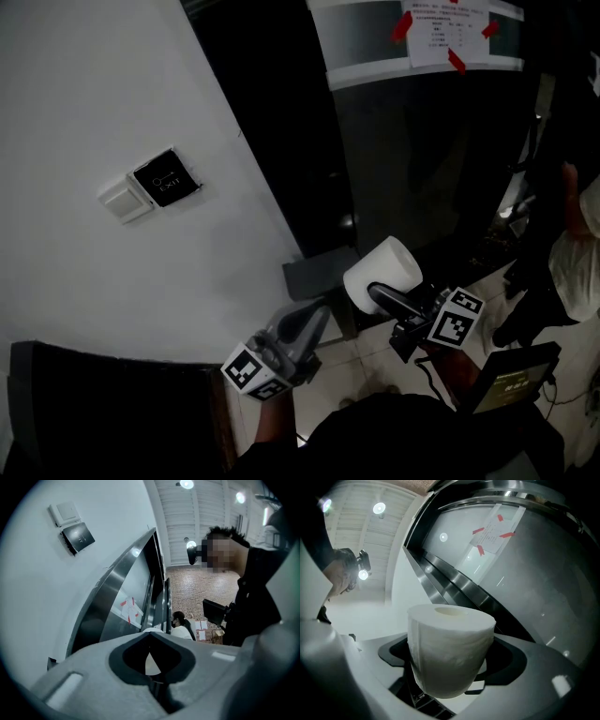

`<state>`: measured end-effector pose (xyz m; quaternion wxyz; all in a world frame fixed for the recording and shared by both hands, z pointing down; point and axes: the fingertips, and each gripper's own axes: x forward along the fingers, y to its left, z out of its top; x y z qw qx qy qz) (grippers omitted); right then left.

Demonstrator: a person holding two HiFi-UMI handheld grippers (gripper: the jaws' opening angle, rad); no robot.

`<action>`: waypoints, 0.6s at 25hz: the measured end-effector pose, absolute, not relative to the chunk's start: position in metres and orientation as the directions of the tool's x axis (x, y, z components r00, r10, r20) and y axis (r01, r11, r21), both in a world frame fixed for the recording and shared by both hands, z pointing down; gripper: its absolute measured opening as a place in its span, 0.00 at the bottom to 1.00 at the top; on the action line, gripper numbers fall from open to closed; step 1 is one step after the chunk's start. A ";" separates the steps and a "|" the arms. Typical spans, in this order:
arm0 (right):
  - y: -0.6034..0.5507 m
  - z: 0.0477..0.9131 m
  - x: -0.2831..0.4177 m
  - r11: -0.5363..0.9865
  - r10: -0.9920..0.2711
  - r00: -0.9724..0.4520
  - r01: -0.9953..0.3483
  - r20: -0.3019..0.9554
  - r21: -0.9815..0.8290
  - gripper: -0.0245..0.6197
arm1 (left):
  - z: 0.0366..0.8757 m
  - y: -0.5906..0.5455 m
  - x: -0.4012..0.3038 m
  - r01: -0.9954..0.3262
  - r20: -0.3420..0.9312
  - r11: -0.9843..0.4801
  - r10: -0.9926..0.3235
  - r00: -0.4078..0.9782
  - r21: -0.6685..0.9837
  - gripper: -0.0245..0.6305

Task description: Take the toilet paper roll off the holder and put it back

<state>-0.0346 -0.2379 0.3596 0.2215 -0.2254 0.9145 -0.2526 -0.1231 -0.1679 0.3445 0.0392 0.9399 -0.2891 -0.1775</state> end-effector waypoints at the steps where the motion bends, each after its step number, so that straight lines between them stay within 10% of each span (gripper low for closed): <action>1: -0.238 0.360 -0.035 0.770 -0.524 -0.801 -0.301 -0.290 -0.562 0.76 | 0.345 -0.168 -0.123 -0.528 -0.312 -0.830 -0.557 0.770 0.178 0.04; 15: -0.310 0.446 0.034 0.484 -0.742 -0.608 -0.194 -0.283 -0.853 0.76 | 0.341 -0.160 -0.129 -0.534 -0.313 -0.823 -0.568 0.761 0.195 0.04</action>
